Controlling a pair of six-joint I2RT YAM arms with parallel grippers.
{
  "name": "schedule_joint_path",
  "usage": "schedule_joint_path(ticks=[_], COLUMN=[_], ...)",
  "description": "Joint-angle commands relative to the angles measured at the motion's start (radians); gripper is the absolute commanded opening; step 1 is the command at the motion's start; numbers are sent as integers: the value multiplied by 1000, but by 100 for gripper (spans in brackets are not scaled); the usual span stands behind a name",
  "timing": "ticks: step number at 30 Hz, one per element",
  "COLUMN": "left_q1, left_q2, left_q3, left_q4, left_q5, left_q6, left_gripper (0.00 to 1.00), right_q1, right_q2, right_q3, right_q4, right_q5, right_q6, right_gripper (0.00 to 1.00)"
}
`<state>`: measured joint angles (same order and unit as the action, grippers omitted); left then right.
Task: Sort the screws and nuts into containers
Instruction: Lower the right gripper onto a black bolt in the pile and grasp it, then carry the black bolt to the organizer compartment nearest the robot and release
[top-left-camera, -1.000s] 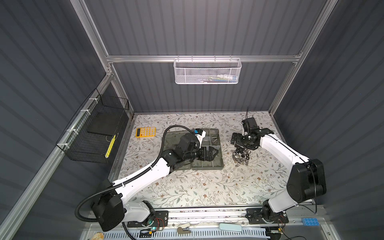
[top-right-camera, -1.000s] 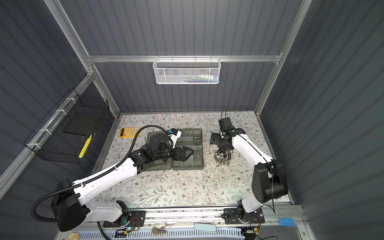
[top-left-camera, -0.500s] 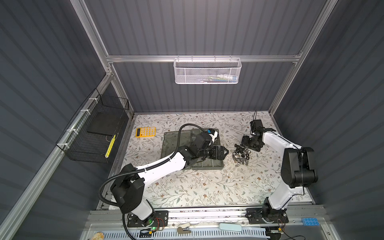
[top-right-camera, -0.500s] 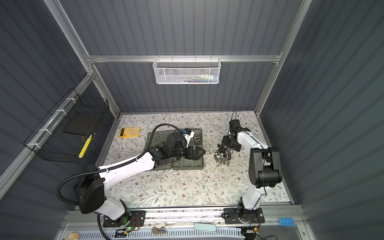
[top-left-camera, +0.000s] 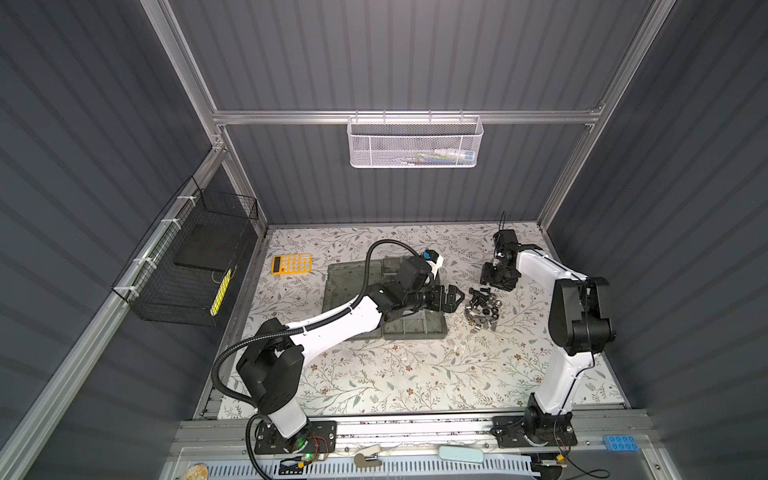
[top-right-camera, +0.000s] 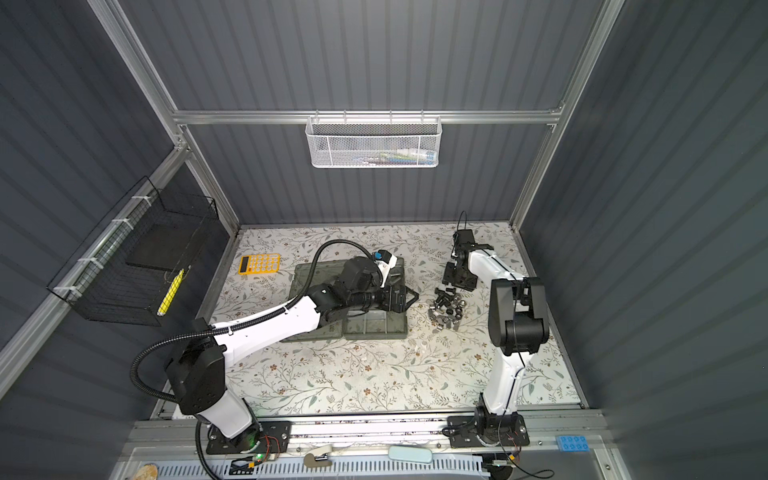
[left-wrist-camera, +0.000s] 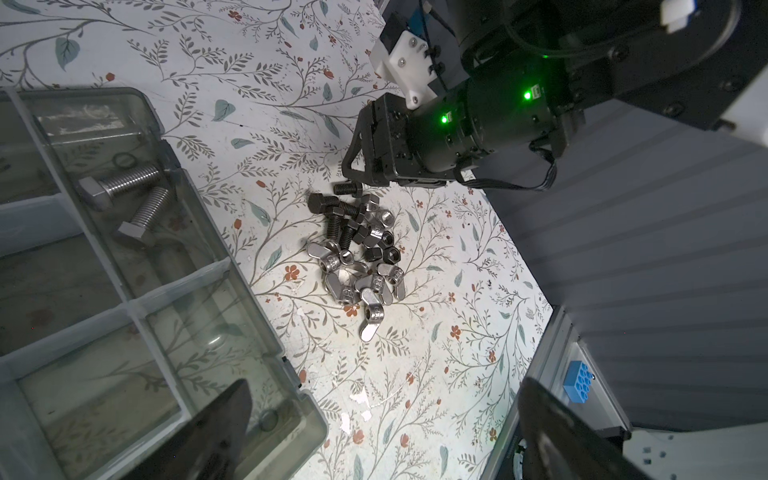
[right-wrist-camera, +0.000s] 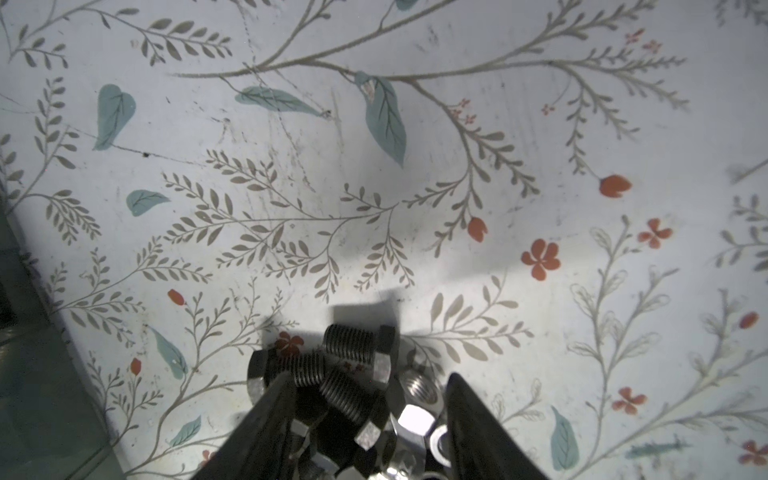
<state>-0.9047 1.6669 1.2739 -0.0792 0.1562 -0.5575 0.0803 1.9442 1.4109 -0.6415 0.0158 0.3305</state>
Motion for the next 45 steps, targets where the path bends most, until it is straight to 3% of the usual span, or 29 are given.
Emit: schedule_joint_path(ticks=[1, 10, 21, 30, 45], left_q1=[-7, -6, -6, -6, -6], left_q2=[-21, -26, -52, -101, -107], left_q3=[-26, -64, -76, -117, -102], left_q4=[13, 40, 8, 1, -10], left_q5=[-5, -19, -27, -67, -80], left_q6=[21, -4, -1, -7, -24], left_gripper=[100, 100, 100, 100, 100], right_q1=[17, 32, 38, 58, 74], right_q2=[40, 106, 142, 152, -4], right_q3=[32, 55, 92, 113, 72], right_q4=[-47, -61, -86, -121, -99], right_q5=[17, 29, 54, 109, 15], right_q6=[-23, -36, -49, -67, -31], right_gripper=[58, 57, 38, 39, 39])
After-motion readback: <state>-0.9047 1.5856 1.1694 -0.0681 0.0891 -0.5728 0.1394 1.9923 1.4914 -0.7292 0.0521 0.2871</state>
